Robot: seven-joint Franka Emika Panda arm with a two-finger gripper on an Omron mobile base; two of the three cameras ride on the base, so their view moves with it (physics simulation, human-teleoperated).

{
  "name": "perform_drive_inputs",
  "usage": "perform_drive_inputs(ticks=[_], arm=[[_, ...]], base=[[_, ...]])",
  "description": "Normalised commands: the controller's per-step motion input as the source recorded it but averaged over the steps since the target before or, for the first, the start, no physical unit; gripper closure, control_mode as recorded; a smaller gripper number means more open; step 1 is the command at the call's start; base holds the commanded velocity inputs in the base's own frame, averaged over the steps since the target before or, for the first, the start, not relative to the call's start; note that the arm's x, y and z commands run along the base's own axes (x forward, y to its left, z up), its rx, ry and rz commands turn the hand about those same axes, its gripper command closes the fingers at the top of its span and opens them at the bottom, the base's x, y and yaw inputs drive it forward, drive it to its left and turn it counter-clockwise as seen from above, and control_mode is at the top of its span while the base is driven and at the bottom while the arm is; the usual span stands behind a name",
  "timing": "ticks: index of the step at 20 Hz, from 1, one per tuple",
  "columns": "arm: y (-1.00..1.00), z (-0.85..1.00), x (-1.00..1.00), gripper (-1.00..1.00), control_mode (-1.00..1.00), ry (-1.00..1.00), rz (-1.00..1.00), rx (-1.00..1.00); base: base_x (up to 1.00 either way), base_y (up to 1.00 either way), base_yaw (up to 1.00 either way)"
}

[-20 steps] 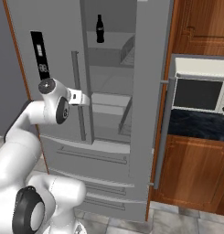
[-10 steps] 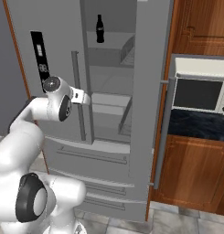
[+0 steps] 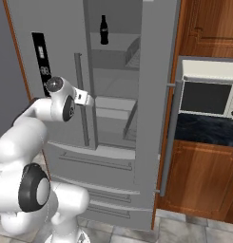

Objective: Open the fridge, grab two sodas, and place both sodas inside the bowl with ice on the dining counter.

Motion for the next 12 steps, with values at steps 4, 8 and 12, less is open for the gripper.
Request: perform_drive_inputs(ticks=[4, 8, 12], arm=[[0.00, 0.00, 0.30, -1.00, -1.00, 0.00, 0.00, 0.00], [0.00, -0.01, 0.31, -1.00, -1.00, 0.00, 0.00, 0.00], [0.00, -0.06, 0.32, -1.00, -1.00, 0.00, 0.00, 0.00]], base=[[0.00, 0.00, 0.00], [0.00, 0.00, 0.00], [0.00, 0.00, 0.00]])
